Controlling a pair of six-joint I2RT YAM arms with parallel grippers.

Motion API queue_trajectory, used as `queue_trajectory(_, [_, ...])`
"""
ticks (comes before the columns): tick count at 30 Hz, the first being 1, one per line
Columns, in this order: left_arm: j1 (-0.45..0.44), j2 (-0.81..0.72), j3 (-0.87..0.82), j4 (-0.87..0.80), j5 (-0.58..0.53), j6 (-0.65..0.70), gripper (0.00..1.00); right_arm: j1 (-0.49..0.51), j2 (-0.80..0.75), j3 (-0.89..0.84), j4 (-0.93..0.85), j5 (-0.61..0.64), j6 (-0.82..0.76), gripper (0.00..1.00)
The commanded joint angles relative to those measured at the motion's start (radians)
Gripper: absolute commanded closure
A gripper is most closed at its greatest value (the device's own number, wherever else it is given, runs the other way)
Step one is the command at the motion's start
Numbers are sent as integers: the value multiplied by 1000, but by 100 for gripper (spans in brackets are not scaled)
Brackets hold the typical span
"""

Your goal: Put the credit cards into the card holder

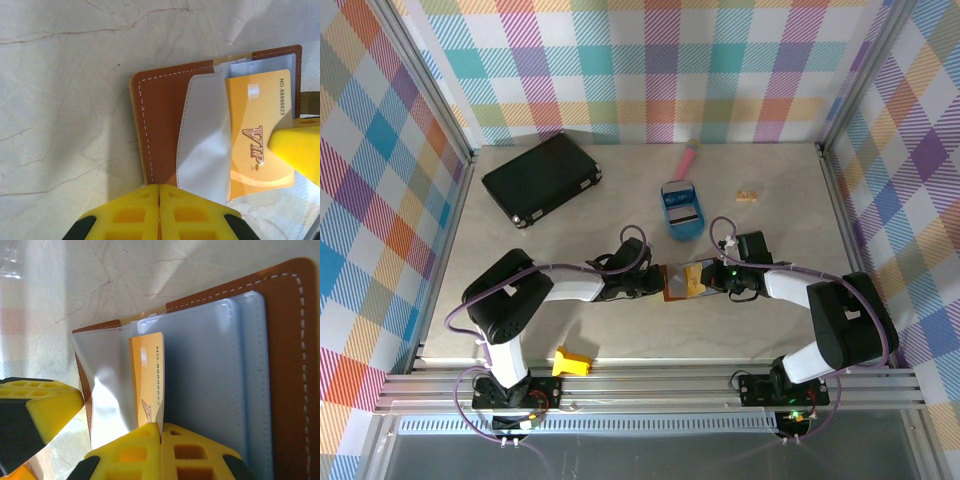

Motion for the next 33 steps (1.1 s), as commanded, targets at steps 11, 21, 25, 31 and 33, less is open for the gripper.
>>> queue_trajectory(11, [-3,-81,71,-200,-130,-107,96,7,-6,-37,-72,18,24,100])
queue_trajectory(21, [-1,-65,76,-167,-126,-117,98,11,-71,-81,-87,8,35,100])
queue_trajectory(25, [-2,-63,59,-92,-96,-122,98,10,-67,-64,-87,14,29,100])
queue_trajectory(31, [-4,-69,60,-99,-93,-119,98,-1,-87,12,-142,47,-27,100])
queue_trajectory(33, [-3,-71,59,-104,-93,-119,98,-20,-94,34,-154,40,-42,100])
